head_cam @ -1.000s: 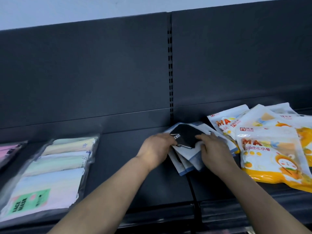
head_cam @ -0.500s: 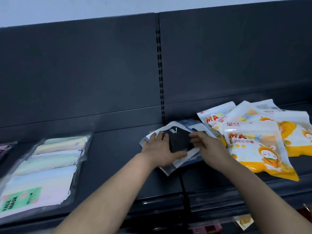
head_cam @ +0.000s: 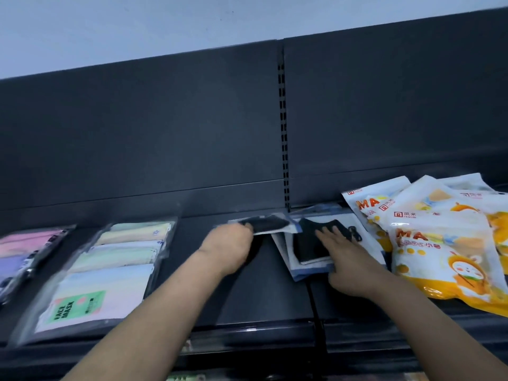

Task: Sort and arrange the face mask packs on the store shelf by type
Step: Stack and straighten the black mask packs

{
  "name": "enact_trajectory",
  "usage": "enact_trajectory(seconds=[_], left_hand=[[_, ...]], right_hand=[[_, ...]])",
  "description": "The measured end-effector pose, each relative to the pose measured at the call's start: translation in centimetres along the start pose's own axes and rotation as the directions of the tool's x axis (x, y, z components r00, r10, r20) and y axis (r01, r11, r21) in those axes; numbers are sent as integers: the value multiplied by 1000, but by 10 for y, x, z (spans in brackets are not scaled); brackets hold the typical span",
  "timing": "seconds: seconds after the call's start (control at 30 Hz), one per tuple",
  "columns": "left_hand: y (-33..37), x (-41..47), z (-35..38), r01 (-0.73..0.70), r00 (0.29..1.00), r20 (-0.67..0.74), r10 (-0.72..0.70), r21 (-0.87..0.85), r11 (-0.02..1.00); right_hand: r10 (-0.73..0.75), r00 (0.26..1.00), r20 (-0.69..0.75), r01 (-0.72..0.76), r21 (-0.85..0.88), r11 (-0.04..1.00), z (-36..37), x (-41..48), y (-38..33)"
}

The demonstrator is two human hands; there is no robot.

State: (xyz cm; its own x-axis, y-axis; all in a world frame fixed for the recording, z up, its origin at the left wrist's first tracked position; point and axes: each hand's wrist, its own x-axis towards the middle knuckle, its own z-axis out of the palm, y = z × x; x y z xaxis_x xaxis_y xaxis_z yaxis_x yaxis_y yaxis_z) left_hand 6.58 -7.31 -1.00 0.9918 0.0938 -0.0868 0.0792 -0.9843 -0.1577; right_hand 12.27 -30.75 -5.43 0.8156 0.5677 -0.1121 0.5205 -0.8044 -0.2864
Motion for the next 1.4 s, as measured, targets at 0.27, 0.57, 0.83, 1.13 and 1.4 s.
enact_trajectory(seconds=[0.27, 0.57, 0.83, 1.13, 1.4], left_hand=[[-24, -12, 46, 157, 959, 236, -158, 24, 987], [-22, -12, 48, 221, 956, 239, -168, -218, 951], [3, 4, 35, -88, 986, -162, 29, -373, 924], [15, 3, 29, -423, 886, -280, 370, -159, 892], [-27, -37, 26, -184, 836, -466, 289, 258, 948]], right_hand=[[37, 995, 95, -23, -149, 989, 2, 7, -4], [-8, 1000, -23, 8, 10, 1000, -7, -4, -7], [-155, 970, -188, 176, 103, 979, 13, -24, -20], [-90, 955, -282, 160, 239, 958, 15, -43, -28], [79, 961, -265, -60, 79, 995, 15, -23, -67]])
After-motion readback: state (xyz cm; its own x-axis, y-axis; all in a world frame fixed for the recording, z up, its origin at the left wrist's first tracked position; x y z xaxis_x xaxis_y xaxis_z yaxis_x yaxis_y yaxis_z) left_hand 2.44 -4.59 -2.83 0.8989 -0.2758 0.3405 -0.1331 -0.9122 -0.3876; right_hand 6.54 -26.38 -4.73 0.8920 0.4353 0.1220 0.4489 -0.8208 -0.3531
